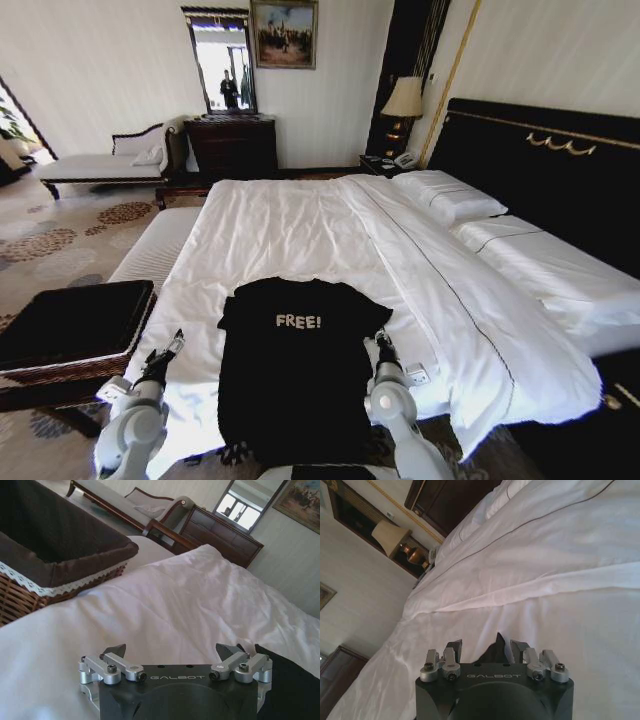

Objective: Fold the clothes on the bed and place them into the basket.

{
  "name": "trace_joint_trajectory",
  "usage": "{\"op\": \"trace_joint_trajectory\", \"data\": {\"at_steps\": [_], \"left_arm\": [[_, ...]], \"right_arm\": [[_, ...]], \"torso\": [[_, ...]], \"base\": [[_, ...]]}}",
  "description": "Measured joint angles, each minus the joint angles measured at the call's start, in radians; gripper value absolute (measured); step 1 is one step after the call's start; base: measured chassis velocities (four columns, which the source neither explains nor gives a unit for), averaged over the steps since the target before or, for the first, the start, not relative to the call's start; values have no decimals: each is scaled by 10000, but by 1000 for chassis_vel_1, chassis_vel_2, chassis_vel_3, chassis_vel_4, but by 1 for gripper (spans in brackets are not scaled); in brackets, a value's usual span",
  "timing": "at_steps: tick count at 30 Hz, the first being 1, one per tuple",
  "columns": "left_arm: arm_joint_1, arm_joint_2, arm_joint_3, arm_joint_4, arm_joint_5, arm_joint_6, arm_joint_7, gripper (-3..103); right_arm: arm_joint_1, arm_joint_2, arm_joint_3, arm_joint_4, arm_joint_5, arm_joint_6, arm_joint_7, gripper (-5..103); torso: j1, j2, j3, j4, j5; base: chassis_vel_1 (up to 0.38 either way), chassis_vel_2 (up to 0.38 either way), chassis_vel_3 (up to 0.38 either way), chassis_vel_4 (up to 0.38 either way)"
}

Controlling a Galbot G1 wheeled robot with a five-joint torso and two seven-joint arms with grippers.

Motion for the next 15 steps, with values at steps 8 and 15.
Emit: {"op": "trace_joint_trajectory", "data": {"at_steps": [8, 15], "left_arm": [[-435, -477, 1388, 71, 143, -148, 398, 100], [-762, -654, 1891, 525, 215, -178, 411, 100]], "right_arm": [[37, -21, 470, 32, 254, 75, -88, 84], [-44, 41, 371, -234, 221, 71, -30, 100]], "torso": [[1, 0, 0, -3, 1], [0, 0, 0, -2, 3]], "base": [[0, 0, 0, 0], [0, 0, 0, 0]]}}
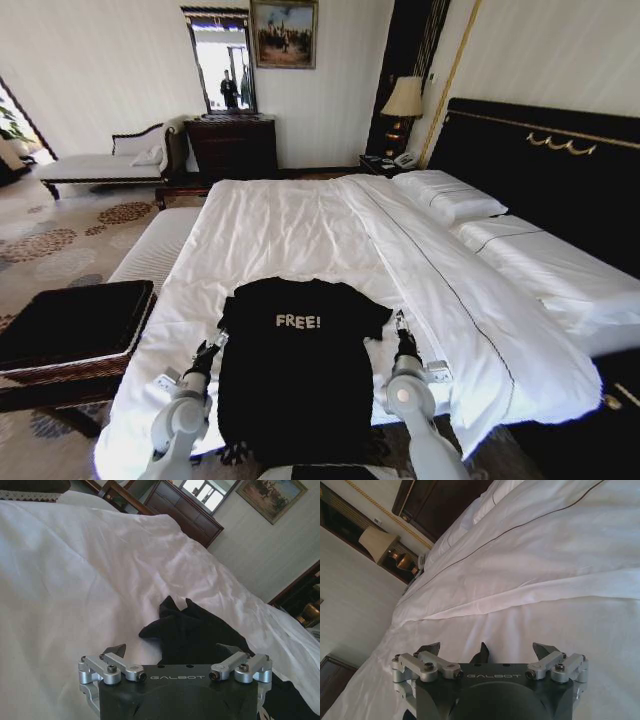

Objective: Fold the clothes on the bed and place them into the basket.

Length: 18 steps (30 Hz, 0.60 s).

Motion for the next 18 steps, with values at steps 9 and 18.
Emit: {"op": "trace_joint_trajectory", "data": {"at_steps": [9, 18], "left_arm": [[-709, -253, 12, 881, -908, -111, 95, 100], [-1574, -490, 304, 1836, -1410, -122, 100, 100]], "right_arm": [[-34, 4, -99, -136, -10, -37, 24, 100], [-127, 18, -193, -174, -123, -44, -51, 100]], "torso": [[1, 0, 0, 1, 0], [1, 0, 0, 1, 0]], "base": [[0, 0, 0, 0], [0, 0, 0, 0]]}}
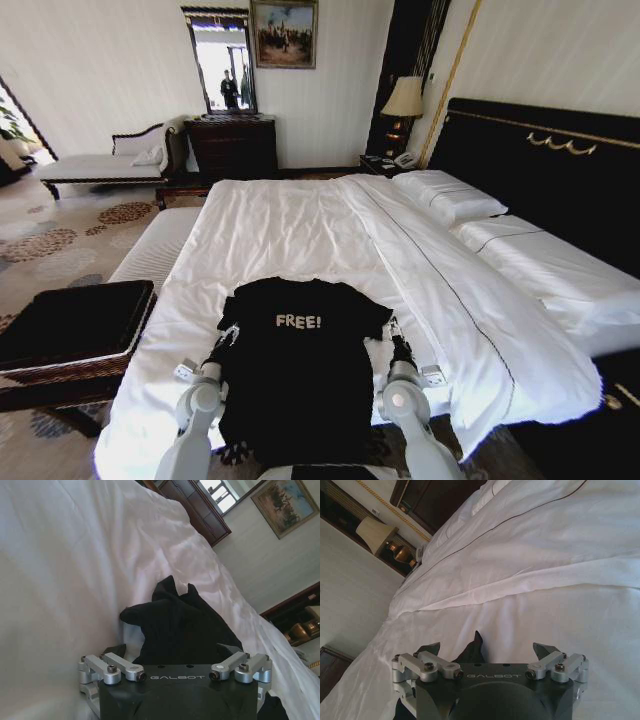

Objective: Fold the clothes on the bed and place them into the basket.

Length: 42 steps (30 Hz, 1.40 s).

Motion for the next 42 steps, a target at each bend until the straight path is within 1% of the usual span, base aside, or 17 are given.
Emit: {"op": "trace_joint_trajectory", "data": {"at_steps": [2, 4, 10, 13, 15, 19, 22, 25, 26, 28, 31, 35, 36, 37, 38, 40, 42], "left_arm": [[-513, -187, -24, 175, -292, 2, 6, 100], [-740, -209, -219, 234, -403, -43, 7, 100], [-789, -144, -864, -1, -621, -80, 7, 100], [-694, 35, -1272, -483, -918, -136, 37, 100], [-666, 82, -1353, -625, -969, -148, 52, 100], [-368, 383, -1698, -1558, -1287, -148, 78, 100], [-166, 519, -1787, -1710, -1260, -92, 42, 100], [8, 578, -1797, -1403, -789, 35, -67, 100], [8, 578, -1797, -1403, -789, 35, -67, 100], [192, 537, -1712, -1120, -409, 129, -154, 100], [363, 391, -1606, -957, -304, 136, -155, 100], [365, 154, -1545, -789, -595, 120, -155, 100], [295, 74, -1531, -745, -791, 116, -169, 103], [225, 25, -1527, -718, -927, 115, -193, 103], [181, -6, -1521, -698, -1011, 115, -217, 101], [94, -75, -1504, -616, -1206, 129, -307, 90], [91, -78, -1503, -611, -1214, 130, -310, 90]], "right_arm": [[-6, 34, -86, -26, -80, -13, 7, 100], [3, 45, -209, -92, -95, -20, 29, 100], [76, 15, -549, -211, -119, -64, 60, 100], [102, 0, -577, -259, -118, -81, 70, 100], [110, -5, -581, -274, -118, -84, 73, 100], [148, 4, -696, -320, -143, -102, 91, 100], [163, 45, -785, -346, -206, -116, 131, 100], [176, 85, -890, -348, -271, -130, 167, 100], [176, 85, -890, -348, -271, -130, 167, 100], [178, 110, -932, -346, -307, -137, 184, 100], [165, 110, -930, -338, -322, -143, 196, 100], [108, 75, -872, -334, -328, -145, 199, 100], [80, 61, -847, -328, -328, -145, 201, 100], [65, 54, -831, -319, -328, -145, 202, 100], [50, 48, -815, -312, -328, -145, 203, 100], [19, 35, -784, -300, -328, -145, 210, 100], [17, 33, -781, -297, -328, -145, 212, 100]], "torso": [[0, -1, 0, -2, -3], [0, 0, 0, -4, -3], [0, 0, 0, 2, -1], [0, 0, 0, -1, -3], [0, -1, 0, -1, -3], [0, 0, 0, -2, -1], [0, 0, -1, 0, 0], [-1, 0, -1, -1, -2], [-1, 0, -1, -1, -2], [0, 0, -1, -1, -2], [0, 0, -1, 1, -3], [-1, 0, -1, 0, -2], [-1, 0, 0, -1, -2], [-1, 0, -1, -3, 0], [0, 1, -1, -2, 0], [0, 0, 0, -2, 0], [0, 0, 0, -3, 0]], "base": [[0, 0, 0, 0], [0, 0, 0, 0], [0, 0, 0, 0], [0, 0, 0, 0], [0, 0, 0, 0], [0, 0, 0, 0], [0, 0, 0, 0], [0, 0, 0, 0], [0, 0, 0, 0], [0, 0, 0, 0], [0, 0, 0, 0], [0, 0, 0, 0], [0, 0, 0, 0], [0, 0, 0, 0], [0, 0, 0, 0], [0, 0, 0, 0], [0, 0, 0, 0]]}}
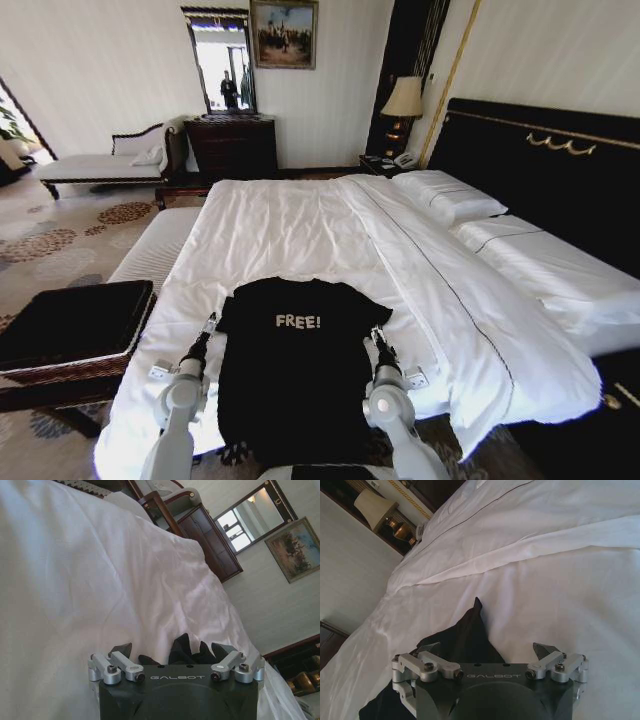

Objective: Fold the clothes on the bed and place them into the basket.

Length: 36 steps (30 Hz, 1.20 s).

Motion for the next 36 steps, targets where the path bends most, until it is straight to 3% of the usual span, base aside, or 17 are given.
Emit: {"op": "trace_joint_trajectory", "data": {"at_steps": [9, 11, 13, 14, 19, 21, 23, 31, 36], "left_arm": [[-204, -151, -13, 579, -179, 49, -34, 53], [-201, -153, -20, 599, -179, 47, -23, 53], [-185, -162, -33, 639, -172, 36, 2, 42], [-185, -162, -33, 639, -172, 36, 2, 42], [-159, -166, -71, 655, -94, -18, 28, 15], [-159, -165, -71, 651, -86, -21, 29, 15], [-159, -160, -73, 634, -70, -24, 30, 4], [32, -147, -19, 149, 124, -65, 148, 0], [719, -78, 58, -1115, 572, -252, 210, 0]], "right_arm": [[-39, -62, 47, 1, -2, -4, 39, 100], [-38, -61, 41, -4, -4, -5, 41, 100], [-31, -56, 27, -17, -12, -8, 51, 100], [-31, -56, 27, -17, -12, -8, 51, 100], [8, -46, -19, -95, -34, -26, 74, 100], [7, -42, -23, -103, -34, -26, 74, 100], [-10, -33, -35, -126, -39, -28, 76, 100], [-18, -44, -2, -133, -43, -29, 92, 100], [-23, -60, 45, -139, -39, -30, 107, 100]], "torso": [[0, 0, 0, 2, 0], [0, 0, 0, 1, 0], [0, 0, 0, 2, -1], [0, 0, 0, 2, -1], [0, 0, 0, 2, -1], [0, 0, 0, 2, -1], [-1, 0, 0, 2, -1], [0, 0, 0, 1, -2], [-1, 0, 0, 1, -1]], "base": [[0, 0, 0, 0], [0, 0, 0, 0], [0, 0, 0, 0], [0, 0, 0, 0], [0, 0, 0, 0], [0, 0, 0, 0], [0, 0, 0, 0], [0, 0, 0, 0], [0, 0, 0, 0]]}}
